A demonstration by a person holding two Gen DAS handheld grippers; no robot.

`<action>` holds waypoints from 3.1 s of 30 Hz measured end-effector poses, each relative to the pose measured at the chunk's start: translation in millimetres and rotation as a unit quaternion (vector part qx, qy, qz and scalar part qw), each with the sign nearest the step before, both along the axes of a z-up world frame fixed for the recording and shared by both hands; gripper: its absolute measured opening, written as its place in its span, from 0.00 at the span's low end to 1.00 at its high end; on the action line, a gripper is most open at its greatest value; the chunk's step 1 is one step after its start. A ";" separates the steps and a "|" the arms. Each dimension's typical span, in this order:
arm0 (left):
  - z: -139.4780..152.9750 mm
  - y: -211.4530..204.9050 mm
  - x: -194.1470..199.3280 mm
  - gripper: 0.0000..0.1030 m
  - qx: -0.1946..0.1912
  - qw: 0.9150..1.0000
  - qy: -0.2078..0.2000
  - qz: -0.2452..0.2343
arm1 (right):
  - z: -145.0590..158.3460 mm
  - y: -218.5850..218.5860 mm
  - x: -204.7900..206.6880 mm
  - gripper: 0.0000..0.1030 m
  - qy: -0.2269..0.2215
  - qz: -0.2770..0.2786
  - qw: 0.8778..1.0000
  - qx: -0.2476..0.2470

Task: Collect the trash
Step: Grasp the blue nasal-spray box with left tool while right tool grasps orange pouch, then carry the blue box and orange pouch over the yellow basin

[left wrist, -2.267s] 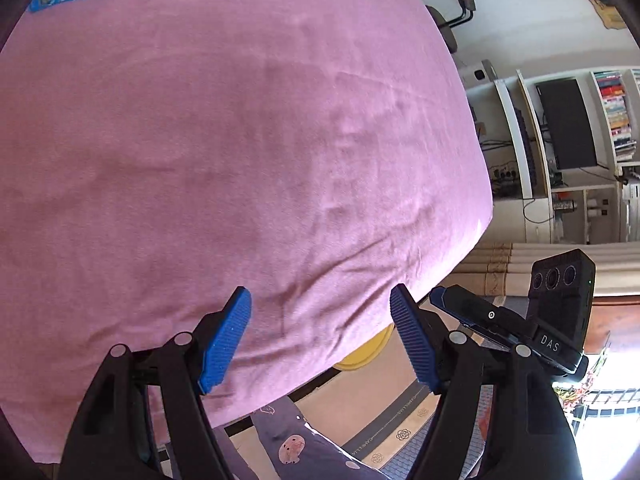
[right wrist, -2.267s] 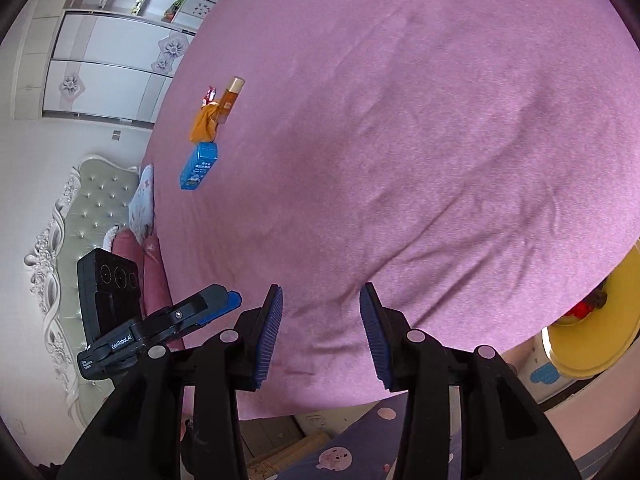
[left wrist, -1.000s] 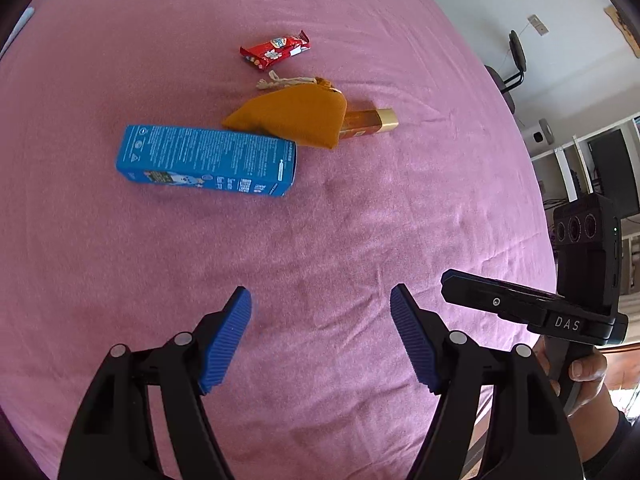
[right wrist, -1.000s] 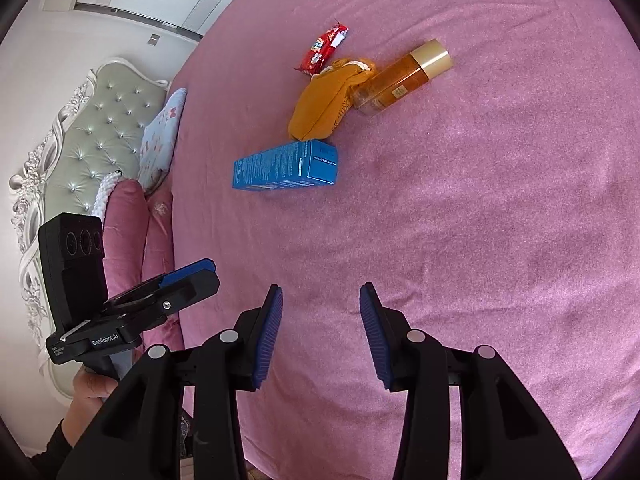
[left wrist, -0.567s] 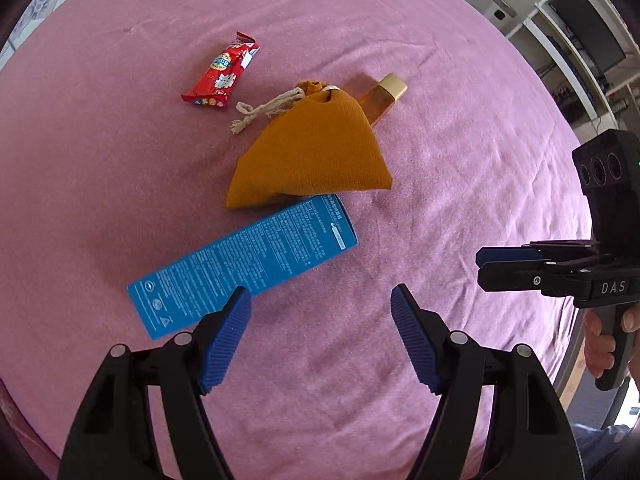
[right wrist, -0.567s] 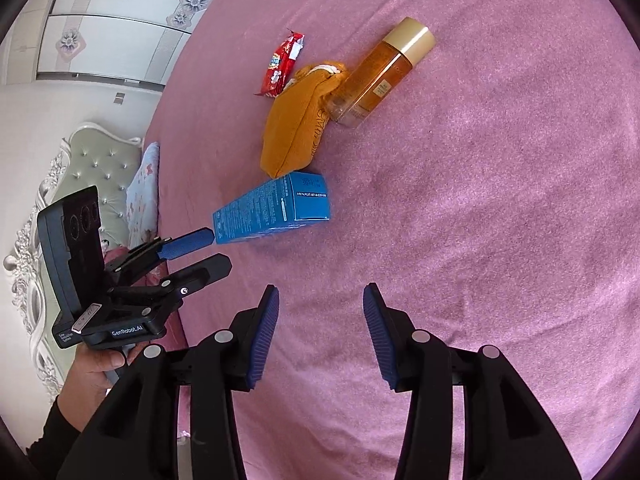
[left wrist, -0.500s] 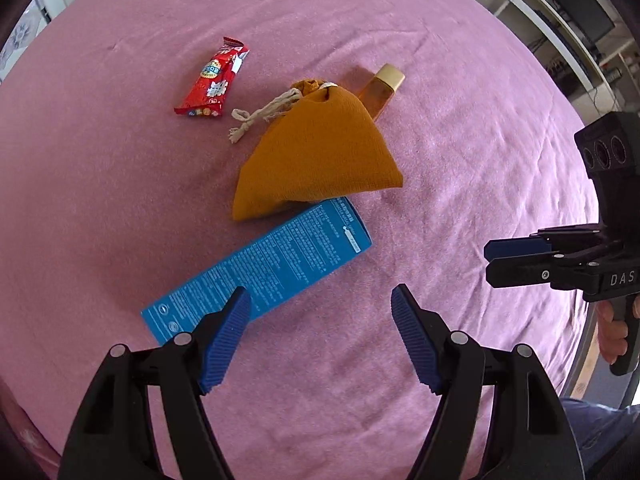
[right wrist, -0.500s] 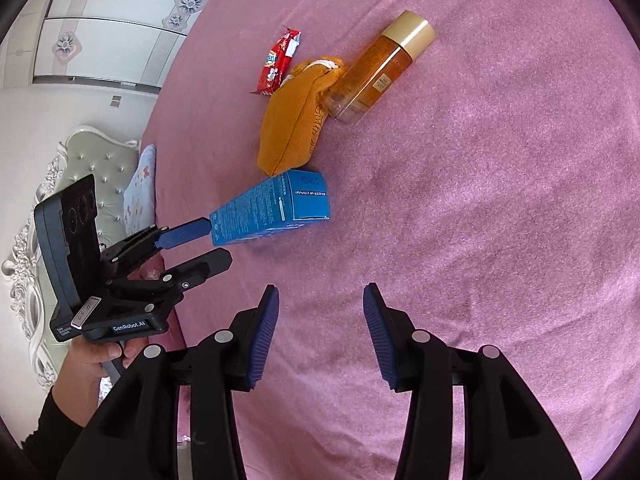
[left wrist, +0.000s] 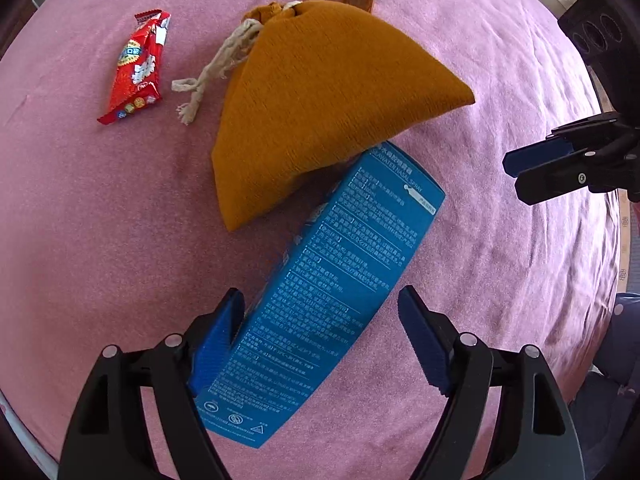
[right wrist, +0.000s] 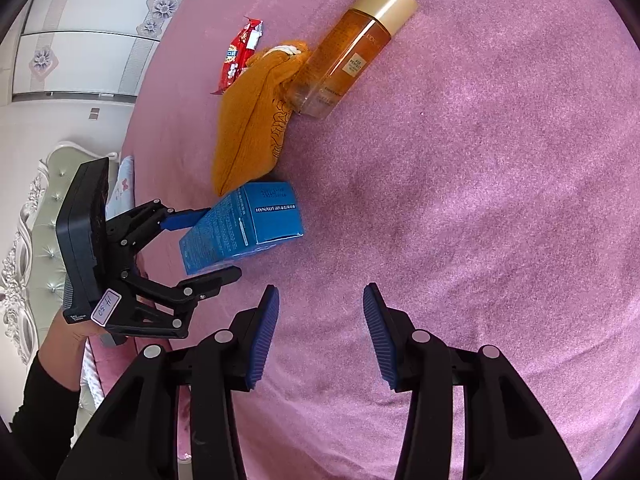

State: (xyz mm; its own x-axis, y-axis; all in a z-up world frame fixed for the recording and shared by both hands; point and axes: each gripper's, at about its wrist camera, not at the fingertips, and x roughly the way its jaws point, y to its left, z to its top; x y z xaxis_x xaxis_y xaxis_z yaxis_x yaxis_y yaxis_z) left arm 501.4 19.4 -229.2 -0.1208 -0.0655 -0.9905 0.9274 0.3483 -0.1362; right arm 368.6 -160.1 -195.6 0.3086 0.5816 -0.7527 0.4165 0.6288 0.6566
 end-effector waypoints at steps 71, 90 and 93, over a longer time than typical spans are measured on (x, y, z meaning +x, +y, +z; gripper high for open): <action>11.6 180.7 -253.2 0.53 -0.164 0.807 0.222 0.523 | 13.5 -18.3 -221.8 0.05 0.044 -0.081 0.996 -0.020; 41.1 -91.0 -393.2 0.53 -0.118 0.895 0.223 0.368 | 50.3 -170.0 -476.3 0.05 0.056 -0.169 0.983 -0.042; 43.9 -143.4 -428.2 0.53 -0.114 0.906 0.225 0.339 | 54.7 -212.7 -515.1 0.05 0.061 -0.190 0.979 -0.048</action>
State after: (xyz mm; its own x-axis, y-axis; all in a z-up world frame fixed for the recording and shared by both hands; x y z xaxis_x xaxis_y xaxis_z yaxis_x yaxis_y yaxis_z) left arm 73.1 -124.0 -185.3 -0.3644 -0.4737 -0.8018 0.3425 0.7325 -0.5884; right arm -146.5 -372.7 -140.8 0.3941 0.3670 -0.8426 0.7038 0.4691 0.5335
